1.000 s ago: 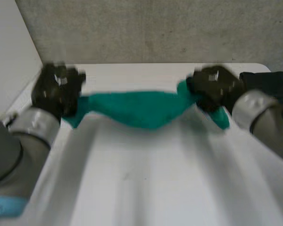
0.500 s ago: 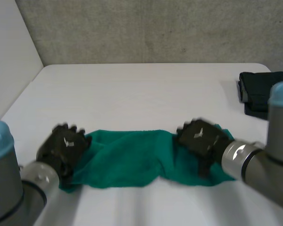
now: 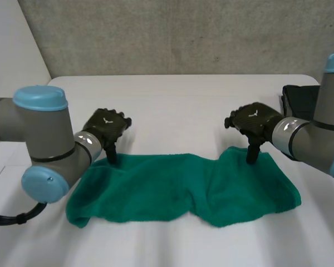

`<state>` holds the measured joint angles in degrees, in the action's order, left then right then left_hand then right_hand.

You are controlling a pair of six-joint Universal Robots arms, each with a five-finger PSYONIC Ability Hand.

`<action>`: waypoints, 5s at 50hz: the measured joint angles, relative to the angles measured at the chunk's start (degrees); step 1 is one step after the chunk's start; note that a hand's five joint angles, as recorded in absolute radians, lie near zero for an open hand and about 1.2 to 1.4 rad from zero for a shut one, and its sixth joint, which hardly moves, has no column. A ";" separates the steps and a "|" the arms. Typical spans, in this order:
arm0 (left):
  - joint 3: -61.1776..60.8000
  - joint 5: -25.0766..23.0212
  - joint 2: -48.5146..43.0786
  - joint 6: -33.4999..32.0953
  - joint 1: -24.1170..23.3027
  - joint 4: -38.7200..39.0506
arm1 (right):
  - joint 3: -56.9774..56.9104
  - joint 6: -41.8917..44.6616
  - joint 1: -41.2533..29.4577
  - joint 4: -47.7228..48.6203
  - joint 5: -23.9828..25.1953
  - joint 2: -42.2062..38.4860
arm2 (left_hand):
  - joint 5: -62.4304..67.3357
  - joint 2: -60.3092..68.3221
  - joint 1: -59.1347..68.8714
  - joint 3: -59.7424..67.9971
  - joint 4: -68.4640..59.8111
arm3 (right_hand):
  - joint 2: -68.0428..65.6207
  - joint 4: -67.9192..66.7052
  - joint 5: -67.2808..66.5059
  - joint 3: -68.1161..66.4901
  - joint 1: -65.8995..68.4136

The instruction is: Fold the laundry.

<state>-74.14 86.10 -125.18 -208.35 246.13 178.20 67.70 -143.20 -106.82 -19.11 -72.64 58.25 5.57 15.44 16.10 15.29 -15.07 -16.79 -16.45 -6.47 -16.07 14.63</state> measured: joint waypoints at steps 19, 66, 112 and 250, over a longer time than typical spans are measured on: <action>6.89 -3.99 -9.13 0.41 1.79 -10.78 | -5.53 -8.42 2.49 -3.69 7.31 -11.80 | 36.97 37.18 38.00 37.30 -37.86 | -41.84 -42.00 -40.90 -42.21 35.23; -9.80 6.10 9.85 -0.21 -0.51 3.09 | 9.46 0.19 2.08 -0.84 6.64 10.28 | 18.58 18.81 15.87 19.30 -19.07 | -50.34 -51.56 -49.50 -51.52 40.97; -32.44 12.27 16.27 0.02 -2.63 13.36 | 11.19 -3.31 2.68 5.93 1.06 2.78 | 13.29 13.31 12.49 13.52 -13.77 | -50.34 -51.56 -49.89 -51.52 40.97; 25.48 13.88 7.30 -8.61 0.27 26.90 | -40.57 -2.84 0.18 12.59 -5.49 -6.17 | 49.40 53.06 49.95 53.16 -53.73 | -50.24 -51.58 -48.83 -51.53 40.03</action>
<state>-48.66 99.97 -117.88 -216.96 246.39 205.10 27.13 -146.05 -106.64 -6.53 -78.13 52.08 54.97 68.50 66.05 68.45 -68.81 -67.03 -68.03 -55.30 -67.60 54.66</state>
